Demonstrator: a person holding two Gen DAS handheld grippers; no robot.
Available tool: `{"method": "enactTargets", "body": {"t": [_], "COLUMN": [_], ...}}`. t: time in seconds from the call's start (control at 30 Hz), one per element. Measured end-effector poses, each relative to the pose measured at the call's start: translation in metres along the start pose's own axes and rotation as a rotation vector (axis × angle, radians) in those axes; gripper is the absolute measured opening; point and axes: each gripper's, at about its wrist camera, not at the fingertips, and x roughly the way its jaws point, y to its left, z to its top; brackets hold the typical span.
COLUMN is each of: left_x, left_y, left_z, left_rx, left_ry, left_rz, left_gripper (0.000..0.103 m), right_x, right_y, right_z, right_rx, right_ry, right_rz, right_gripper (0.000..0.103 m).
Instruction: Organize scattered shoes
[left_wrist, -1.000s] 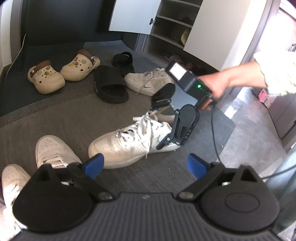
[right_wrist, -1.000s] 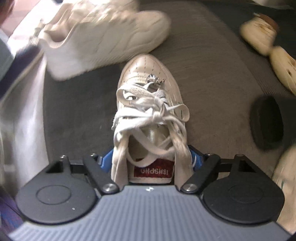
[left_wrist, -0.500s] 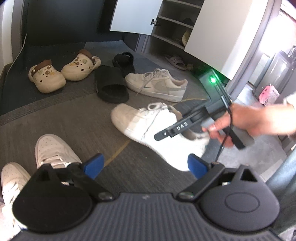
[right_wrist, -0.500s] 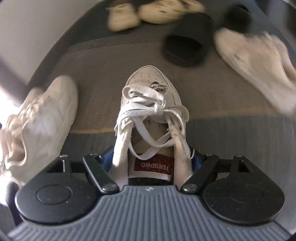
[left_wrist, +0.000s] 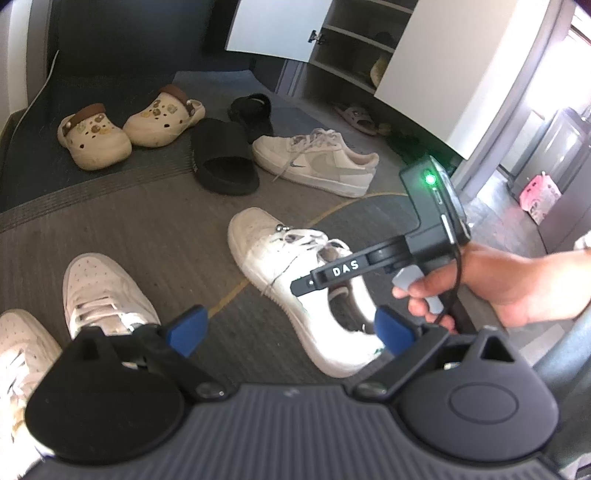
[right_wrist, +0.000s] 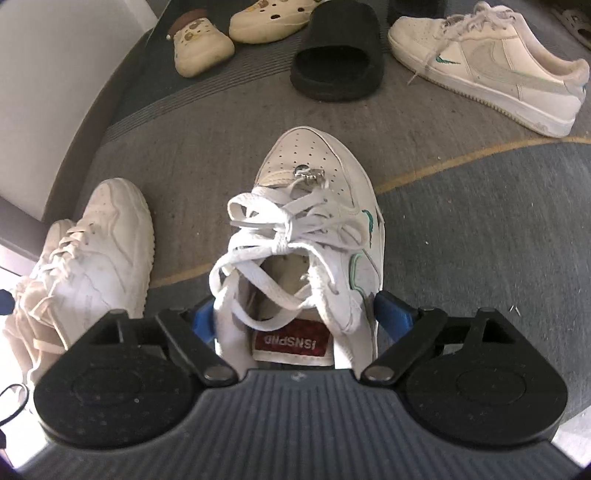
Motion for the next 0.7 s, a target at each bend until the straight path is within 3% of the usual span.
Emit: {"method": "enactTargets", "body": {"t": [0.13, 0.23, 0.43, 0.6, 0.7], "left_x": [0.006, 0.01, 0.019, 0.035, 0.05], "left_y": [-0.01, -0.018, -0.033, -0.062, -0.085], "left_z": [0.016, 0.029, 0.053, 0.089, 0.127], "left_rx": [0.031, 0.055, 0.101, 0.168, 0.164], "left_ry": [-0.011, -0.019, -0.036, -0.031, -0.026], "left_rz": [0.001, 0.002, 0.004, 0.023, -0.022], "left_gripper": [0.098, 0.098, 0.098, 0.098, 0.098], "right_x": [-0.023, -0.057, -0.1, -0.113, -0.118], "right_y": [-0.012, -0.025, -0.06, -0.108, -0.133], "right_z": [-0.003, -0.01, -0.025, -0.036, -0.041], "right_rx": [0.039, -0.017, 0.008, 0.189, 0.281], "right_ry": [-0.045, -0.129, -0.278, -0.342, -0.373], "right_rz": [0.093, 0.155, 0.108, 0.034, 0.003], "right_gripper": [0.087, 0.087, 0.087, 0.087, 0.087]}}
